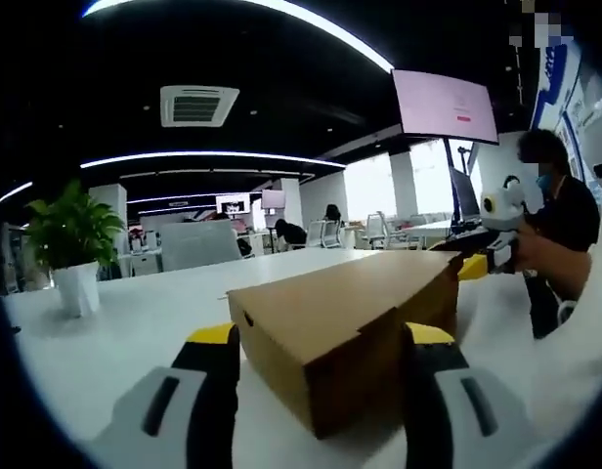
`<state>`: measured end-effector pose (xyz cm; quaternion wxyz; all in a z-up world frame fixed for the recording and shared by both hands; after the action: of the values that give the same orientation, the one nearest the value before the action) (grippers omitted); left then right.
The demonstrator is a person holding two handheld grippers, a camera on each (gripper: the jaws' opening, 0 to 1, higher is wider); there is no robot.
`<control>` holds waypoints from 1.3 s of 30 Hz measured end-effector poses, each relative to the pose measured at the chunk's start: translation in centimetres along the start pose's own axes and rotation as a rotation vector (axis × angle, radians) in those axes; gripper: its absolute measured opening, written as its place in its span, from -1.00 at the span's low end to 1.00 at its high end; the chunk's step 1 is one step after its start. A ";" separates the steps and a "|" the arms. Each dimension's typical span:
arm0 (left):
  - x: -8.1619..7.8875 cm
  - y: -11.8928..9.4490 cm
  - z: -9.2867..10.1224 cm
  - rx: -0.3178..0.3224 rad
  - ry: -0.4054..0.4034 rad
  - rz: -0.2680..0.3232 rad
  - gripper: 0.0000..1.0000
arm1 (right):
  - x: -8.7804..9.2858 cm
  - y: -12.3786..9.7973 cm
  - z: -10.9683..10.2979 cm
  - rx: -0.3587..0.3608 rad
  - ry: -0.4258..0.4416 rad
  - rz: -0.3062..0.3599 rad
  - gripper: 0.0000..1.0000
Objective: Operate the shoe box by opening the lid, removing the specified soft item, and placing it in the target area until the item is outside and the box remains undamaged.
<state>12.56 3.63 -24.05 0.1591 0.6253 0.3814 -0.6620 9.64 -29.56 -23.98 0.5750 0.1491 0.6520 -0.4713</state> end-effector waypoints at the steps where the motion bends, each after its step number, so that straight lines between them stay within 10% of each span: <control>1: -0.1 -0.2 0.0 0.012 -0.007 0.001 0.29 | -0.1 -0.2 0.0 0.005 -0.013 0.002 0.58; 3: -0.3 -0.7 0.3 0.049 -0.008 -0.011 0.09 | -0.4 -0.4 -0.1 0.006 -0.045 0.004 0.59; 6: -0.9 -1.4 0.4 0.065 -0.011 0.005 0.31 | -0.5 -0.9 -0.1 0.008 -0.135 0.002 0.58; 10: -1.5 -2.0 0.3 -0.036 0.311 0.020 0.23 | -1.3 -2.3 -0.8 0.014 -0.261 0.095 0.56; 14: -1.9 -2.1 1.4 0.021 0.478 0.031 0.35 | -2.0 -3.0 -1.3 0.012 -0.341 0.204 0.43; 39: -3.7 -3.3 2.1 -0.154 0.670 0.012 0.27 | -3.5 -3.7 -4.4 0.107 -0.634 0.130 0.21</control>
<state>9.41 3.38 -19.64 0.0755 0.7966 0.4574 -0.3880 5.27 -26.76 -19.70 0.7697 0.0661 0.4039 -0.4900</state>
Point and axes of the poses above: the point that each gripper's makers call its tool centre point, and the gripper's own axes: y roughly forward along the fingers, z roughly to its right, x roughly out of its underside, the point moved 8 cm from there along -y, roughly backward along the fingers, and after that the axes turned 15 degrees about -z, right-handed, at the moved point
